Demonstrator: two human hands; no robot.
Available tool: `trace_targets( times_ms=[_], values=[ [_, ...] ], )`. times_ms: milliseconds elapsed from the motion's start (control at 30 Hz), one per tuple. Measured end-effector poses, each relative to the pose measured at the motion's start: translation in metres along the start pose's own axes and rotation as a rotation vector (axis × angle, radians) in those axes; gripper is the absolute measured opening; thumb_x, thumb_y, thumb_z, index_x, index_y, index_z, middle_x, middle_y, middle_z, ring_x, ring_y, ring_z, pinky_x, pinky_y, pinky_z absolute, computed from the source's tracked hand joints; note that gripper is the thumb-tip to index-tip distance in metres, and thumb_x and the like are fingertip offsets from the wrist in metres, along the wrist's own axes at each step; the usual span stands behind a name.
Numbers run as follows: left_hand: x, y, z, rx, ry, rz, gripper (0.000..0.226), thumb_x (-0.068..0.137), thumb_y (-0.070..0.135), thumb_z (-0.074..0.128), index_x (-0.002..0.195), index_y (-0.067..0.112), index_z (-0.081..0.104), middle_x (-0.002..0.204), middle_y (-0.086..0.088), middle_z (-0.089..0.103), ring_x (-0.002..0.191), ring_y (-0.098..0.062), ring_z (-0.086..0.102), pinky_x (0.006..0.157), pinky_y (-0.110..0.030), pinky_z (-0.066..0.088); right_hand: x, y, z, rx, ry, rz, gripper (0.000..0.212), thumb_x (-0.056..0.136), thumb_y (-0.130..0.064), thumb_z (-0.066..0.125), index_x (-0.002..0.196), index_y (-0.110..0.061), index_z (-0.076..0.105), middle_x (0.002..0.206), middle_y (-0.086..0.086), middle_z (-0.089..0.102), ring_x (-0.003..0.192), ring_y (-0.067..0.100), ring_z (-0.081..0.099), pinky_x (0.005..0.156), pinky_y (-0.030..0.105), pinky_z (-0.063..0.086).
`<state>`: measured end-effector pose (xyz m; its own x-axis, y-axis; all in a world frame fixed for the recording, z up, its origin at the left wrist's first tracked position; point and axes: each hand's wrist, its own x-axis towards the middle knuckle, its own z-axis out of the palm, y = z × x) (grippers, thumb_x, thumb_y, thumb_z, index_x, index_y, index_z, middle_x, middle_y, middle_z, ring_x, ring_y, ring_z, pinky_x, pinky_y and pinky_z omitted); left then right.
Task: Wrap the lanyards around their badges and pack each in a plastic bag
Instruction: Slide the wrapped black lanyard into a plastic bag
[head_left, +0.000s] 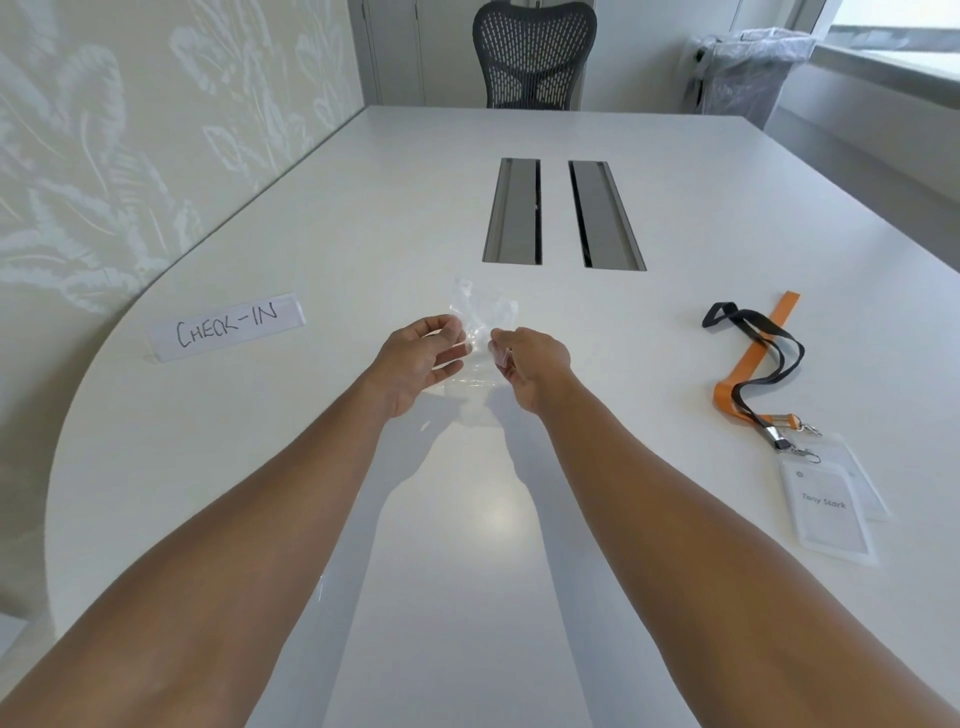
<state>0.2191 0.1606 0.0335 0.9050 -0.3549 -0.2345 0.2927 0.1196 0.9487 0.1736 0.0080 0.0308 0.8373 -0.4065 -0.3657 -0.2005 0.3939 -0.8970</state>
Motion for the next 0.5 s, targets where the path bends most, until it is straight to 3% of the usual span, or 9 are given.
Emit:
trace_targets(
  times_ms=[133, 233, 333, 500],
  values=[
    [-0.011, 0.001, 0.003, -0.081, 0.019, 0.012, 0.013, 0.092, 0.018, 0.073, 0.102, 0.013, 0.066, 0.09, 0.003, 0.072, 0.09, -0.018, 0.076, 0.078, -0.025, 0.061, -0.009, -0.006, -0.006, 0.062, -0.025, -0.047, 0.022, 0.085, 0.004, 0.068, 0.098, -0.01, 0.056, 0.075, 0.008, 0.062, 0.063, 0.018, 0.057, 0.068, 0.024, 0.051],
    [-0.021, 0.001, 0.009, -0.093, 0.038, 0.037, 0.035, 0.088, 0.016, 0.076, 0.119, 0.01, 0.06, 0.1, -0.002, 0.072, 0.087, -0.017, 0.074, 0.077, -0.022, 0.059, -0.016, -0.01, -0.013, 0.014, -0.028, -0.097, 0.03, 0.086, 0.001, 0.068, 0.111, -0.009, 0.056, 0.079, 0.006, 0.064, 0.064, 0.016, 0.06, 0.07, 0.024, 0.055],
    [-0.032, 0.002, 0.018, -0.041, 0.018, 0.044, 0.049, 0.087, 0.014, 0.078, 0.13, 0.01, 0.056, 0.109, -0.008, 0.069, 0.09, -0.017, 0.072, 0.078, -0.022, 0.056, -0.028, -0.016, -0.023, -0.069, -0.031, -0.144, 0.027, 0.085, 0.0, 0.068, 0.11, -0.007, 0.061, 0.08, 0.005, 0.064, 0.062, 0.015, 0.062, 0.069, 0.025, 0.056],
    [-0.052, 0.001, 0.041, -0.031, -0.04, 0.029, 0.054, 0.091, 0.017, 0.074, 0.14, 0.006, 0.053, 0.105, -0.003, 0.069, 0.089, -0.014, 0.07, 0.079, -0.019, 0.055, -0.05, -0.027, -0.048, -0.187, -0.037, -0.209, 0.022, 0.085, 0.002, 0.065, 0.104, -0.009, 0.062, 0.077, 0.004, 0.065, 0.063, 0.016, 0.059, 0.063, 0.024, 0.051]
  ],
)
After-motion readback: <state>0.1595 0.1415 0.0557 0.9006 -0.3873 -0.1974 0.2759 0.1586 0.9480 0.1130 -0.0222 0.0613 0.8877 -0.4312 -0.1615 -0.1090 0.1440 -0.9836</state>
